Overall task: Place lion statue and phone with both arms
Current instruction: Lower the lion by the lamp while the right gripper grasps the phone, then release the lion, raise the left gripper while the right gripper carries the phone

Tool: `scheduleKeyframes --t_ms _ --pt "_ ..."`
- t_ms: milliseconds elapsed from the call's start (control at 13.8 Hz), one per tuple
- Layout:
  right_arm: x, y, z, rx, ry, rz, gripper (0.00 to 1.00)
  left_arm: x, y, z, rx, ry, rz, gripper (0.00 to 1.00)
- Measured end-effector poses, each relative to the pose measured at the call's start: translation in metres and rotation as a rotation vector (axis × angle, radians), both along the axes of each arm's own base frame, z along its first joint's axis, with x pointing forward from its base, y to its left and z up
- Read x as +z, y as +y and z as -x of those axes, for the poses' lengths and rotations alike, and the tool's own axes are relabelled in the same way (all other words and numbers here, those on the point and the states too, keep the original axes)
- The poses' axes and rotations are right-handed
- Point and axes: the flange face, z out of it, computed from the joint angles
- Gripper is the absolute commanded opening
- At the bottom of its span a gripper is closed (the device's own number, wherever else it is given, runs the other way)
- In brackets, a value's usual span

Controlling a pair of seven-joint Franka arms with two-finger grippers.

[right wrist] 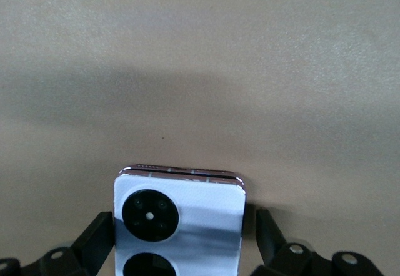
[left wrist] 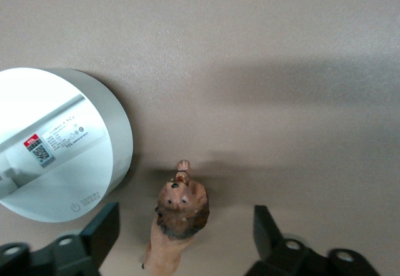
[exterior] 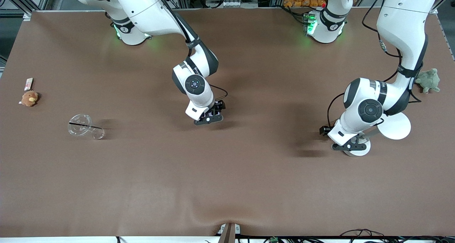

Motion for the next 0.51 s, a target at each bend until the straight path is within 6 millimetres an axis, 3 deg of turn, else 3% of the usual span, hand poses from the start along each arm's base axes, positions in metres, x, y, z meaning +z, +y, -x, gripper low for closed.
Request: scheduleKeyframes --t_ms 218,291,363,436,509 --pt "-0.001 0.000 0.001 0.000 0.002 0.002 1.00 0.026 -0.002 -0.004 -0.002 -0.027 -0.006 1.00" --pt "-0.002 0.000 0.001 0.000 0.003 0.002 0.83 0.040 -0.005 -0.004 -0.006 -0.036 -0.009 1.00" --pt "-0.002 0.000 0.002 0.001 0.004 0.003 0.54 0.055 -0.010 -0.004 -0.013 -0.045 -0.012 1.00" --pt "-0.002 0.000 0.002 0.001 0.004 0.003 0.33 0.071 -0.016 -0.003 -0.020 -0.054 -0.016 1.00" --pt "0.000 0.000 0.002 0.000 0.003 0.003 0.23 0.088 -0.019 -0.003 -0.024 -0.060 -0.022 1.00"
